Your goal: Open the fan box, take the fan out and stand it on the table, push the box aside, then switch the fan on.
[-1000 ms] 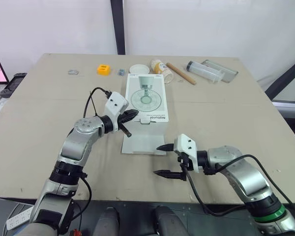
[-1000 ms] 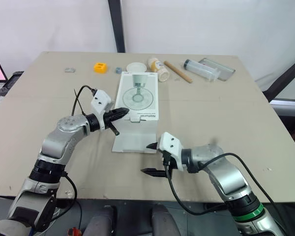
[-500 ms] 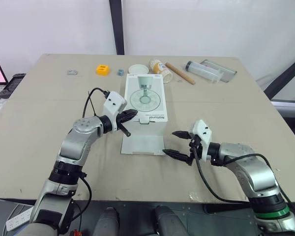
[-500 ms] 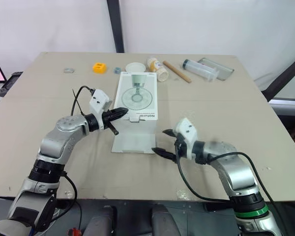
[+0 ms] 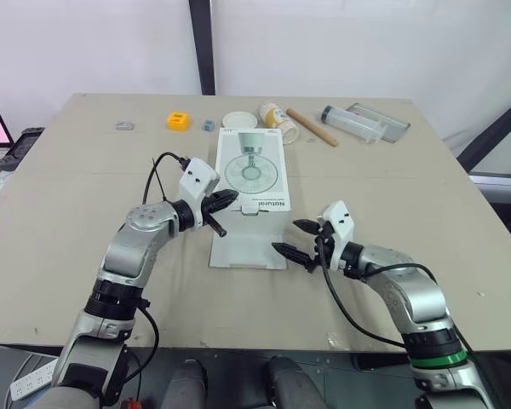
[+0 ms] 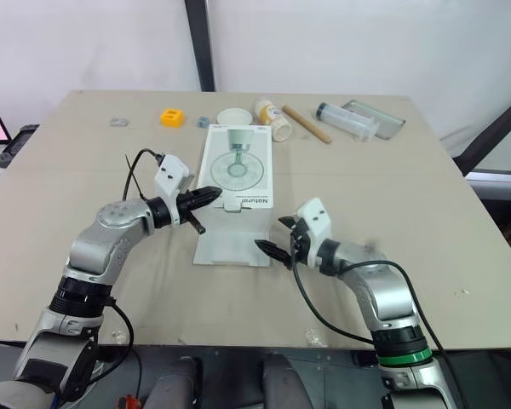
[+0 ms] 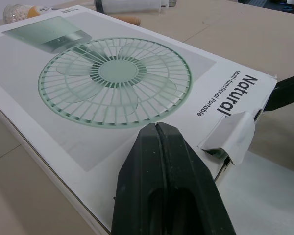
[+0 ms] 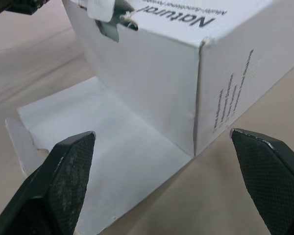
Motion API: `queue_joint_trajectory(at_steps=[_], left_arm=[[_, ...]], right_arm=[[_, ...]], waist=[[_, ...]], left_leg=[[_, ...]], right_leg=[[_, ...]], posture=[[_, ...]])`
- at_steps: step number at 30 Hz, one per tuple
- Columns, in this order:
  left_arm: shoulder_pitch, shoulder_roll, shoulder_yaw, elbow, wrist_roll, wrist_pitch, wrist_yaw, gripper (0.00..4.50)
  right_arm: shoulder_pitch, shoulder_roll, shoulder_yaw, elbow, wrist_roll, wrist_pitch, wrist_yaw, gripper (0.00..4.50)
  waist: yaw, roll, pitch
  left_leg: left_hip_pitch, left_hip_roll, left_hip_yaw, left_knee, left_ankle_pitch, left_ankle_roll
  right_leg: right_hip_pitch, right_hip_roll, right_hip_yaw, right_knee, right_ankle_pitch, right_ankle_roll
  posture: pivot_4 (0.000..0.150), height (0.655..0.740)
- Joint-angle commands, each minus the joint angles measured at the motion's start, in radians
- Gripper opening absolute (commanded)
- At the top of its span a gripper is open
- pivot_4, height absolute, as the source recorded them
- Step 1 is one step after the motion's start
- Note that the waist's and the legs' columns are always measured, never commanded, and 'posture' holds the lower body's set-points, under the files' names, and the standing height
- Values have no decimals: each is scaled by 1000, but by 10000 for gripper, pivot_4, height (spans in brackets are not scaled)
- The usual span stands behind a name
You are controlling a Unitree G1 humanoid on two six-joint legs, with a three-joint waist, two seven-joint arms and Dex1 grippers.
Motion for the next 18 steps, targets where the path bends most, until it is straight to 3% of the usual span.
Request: queue_joint_trajectory(at_steps=[1, 18], left_arm=[[23, 4, -22, 17, 7, 32, 1, 415], [19, -5, -28, 26, 10, 22, 3, 415]], right_arm=[[-14, 13, 0, -10, 12, -21, 7, 45000], [37, -8, 7, -81, 54, 21, 52, 45000]], waist=[[0, 0, 0], [0, 0, 0]], left_leg=[[0, 0, 0, 0, 0, 0], [0, 0, 0, 0, 0, 0]], right_leg=[[0, 0, 0, 0, 0, 0], [0, 0, 0, 0, 0, 0]], posture=[[1500, 7400], [1500, 7400]])
